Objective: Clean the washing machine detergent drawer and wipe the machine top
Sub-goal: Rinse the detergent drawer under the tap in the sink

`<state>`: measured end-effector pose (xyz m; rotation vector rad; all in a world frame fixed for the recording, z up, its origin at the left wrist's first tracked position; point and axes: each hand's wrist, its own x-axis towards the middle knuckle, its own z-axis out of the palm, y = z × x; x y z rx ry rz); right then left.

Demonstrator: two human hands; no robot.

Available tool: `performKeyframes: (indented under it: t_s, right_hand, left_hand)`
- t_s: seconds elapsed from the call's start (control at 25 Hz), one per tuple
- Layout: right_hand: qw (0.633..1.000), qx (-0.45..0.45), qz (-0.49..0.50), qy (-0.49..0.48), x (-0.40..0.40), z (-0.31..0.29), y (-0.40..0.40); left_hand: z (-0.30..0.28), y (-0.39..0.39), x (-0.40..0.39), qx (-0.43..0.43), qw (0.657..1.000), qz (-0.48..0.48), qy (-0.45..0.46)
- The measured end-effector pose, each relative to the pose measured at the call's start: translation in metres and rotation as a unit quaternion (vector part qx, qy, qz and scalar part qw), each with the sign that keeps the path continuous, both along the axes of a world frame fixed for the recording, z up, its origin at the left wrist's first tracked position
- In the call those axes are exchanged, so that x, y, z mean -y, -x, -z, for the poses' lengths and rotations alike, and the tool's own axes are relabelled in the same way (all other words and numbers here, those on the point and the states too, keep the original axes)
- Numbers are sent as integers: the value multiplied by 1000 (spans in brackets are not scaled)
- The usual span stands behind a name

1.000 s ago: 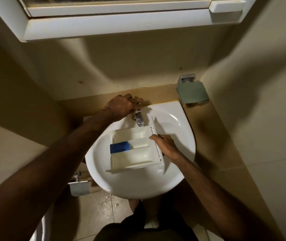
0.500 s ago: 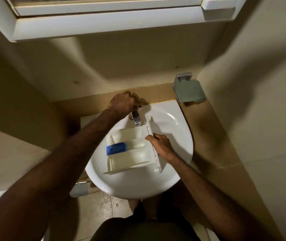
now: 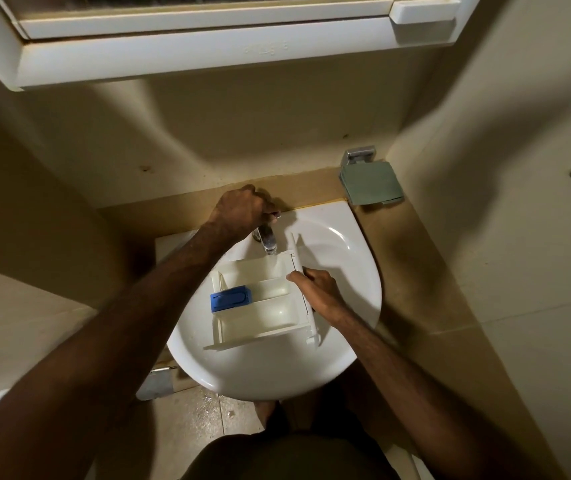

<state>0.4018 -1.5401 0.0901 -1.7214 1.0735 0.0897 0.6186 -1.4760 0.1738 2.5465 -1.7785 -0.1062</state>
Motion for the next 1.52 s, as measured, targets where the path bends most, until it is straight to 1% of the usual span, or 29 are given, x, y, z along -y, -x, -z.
performKeyframes:
  t_s: [0.04, 0.08, 0.12, 0.16, 0.2, 0.24, 0.28, 0.32, 0.36, 0.4, 0.44, 0.52, 0.6, 0.68, 0.76, 0.8, 0.88, 0.96, 1.04, 1.16, 1.24, 1.32, 1.4, 1.44, 1.48, 1.52]
  right_hand:
    - [1000, 1, 0, 0, 0, 0, 1]
    - [1000, 2, 1, -1, 0, 1, 2]
    - [1000, 2, 2, -4, 0, 2, 2]
    - [1000, 2, 2, -6, 1, 4, 3]
    - [1000, 2, 3, -3, 1, 5, 3]
    - [1000, 3, 4, 5, 1, 6, 3]
    - [1000, 1, 5, 16, 0, 7, 3]
    - [1000, -1, 7, 25, -1, 8, 2]
    - [999, -4, 8, 32, -4, 9, 3]
    - [999, -3, 9, 41, -8, 10, 3]
    - [999, -1, 10, 51, -12, 11, 5]
    - [998, 1, 19, 65, -20, 14, 6]
    - [997, 13, 50, 64, -26, 17, 6]
    - [995, 28, 77, 62, -31, 20, 6]
    - [993, 41, 89, 62, -35, 22, 8]
    - [992, 48, 94, 63, -36, 23, 9]
    - [991, 60, 106, 59, -38, 25, 9]
    - [989, 70, 122, 41, -39, 28, 7]
    - [988, 74, 129, 36, -41, 30, 6]
    - [990, 72, 115, 44, -39, 29, 6]
    - [991, 64, 107, 52, -35, 28, 7]
    - [993, 46, 100, 53, -31, 24, 7]
    - [995, 25, 88, 44, -26, 18, 5]
    - [996, 15, 79, 43, -24, 16, 5]
    - [997, 6, 69, 45, -21, 13, 5]
    - [997, -1, 58, 48, -17, 12, 5]
  left_hand:
    - [3, 1, -4, -11, 999, -15, 26]
    - [7, 6, -11, -27, 995, -45, 80]
    - [15, 13, -22, -54, 982, -102, 151]
    - [26, 27, -36, -86, 958, -168, 215]
    - [41, 43, -51, -110, 938, -224, 240]
    - [57, 60, -65, -131, 934, -250, 220]
    - [71, 77, -77, -145, 945, -244, 164]
    - [85, 91, -85, -152, 962, -204, 100]
    - [98, 98, -90, -155, 974, -152, 59]
    - [106, 99, -90, -157, 979, -122, 43]
    - [109, 97, -88, -172, 977, -120, 39]
    - [109, 92, -79, -208, 972, -106, 37]
    - [107, 94, -71, -216, 972, -72, 63]
    - [112, 92, -68, -169, 981, -52, 76]
    - [114, 91, -68, -123, 989, -56, 59]
    - [113, 92, -69, -120, 989, -64, 59]
    - [111, 90, -67, -146, 982, -77, 90]
    - [108, 88, -64, -156, 978, -69, 117]
    - [110, 86, -64, -127, 984, -41, 121]
    - [114, 79, -70, -82, 992, -13, 91]
    - [114, 77, -72, -102, 992, -40, 59]
    - [114, 79, -69, -175, 979, -85, 54]
    - [111, 80, -67, -275, 946, -145, 90]
    - [108, 80, -70, -311, 927, -175, 118]
    - [106, 77, -73, -294, 924, -191, 153]
    - [105, 73, -75, -219, 941, -184, 181]
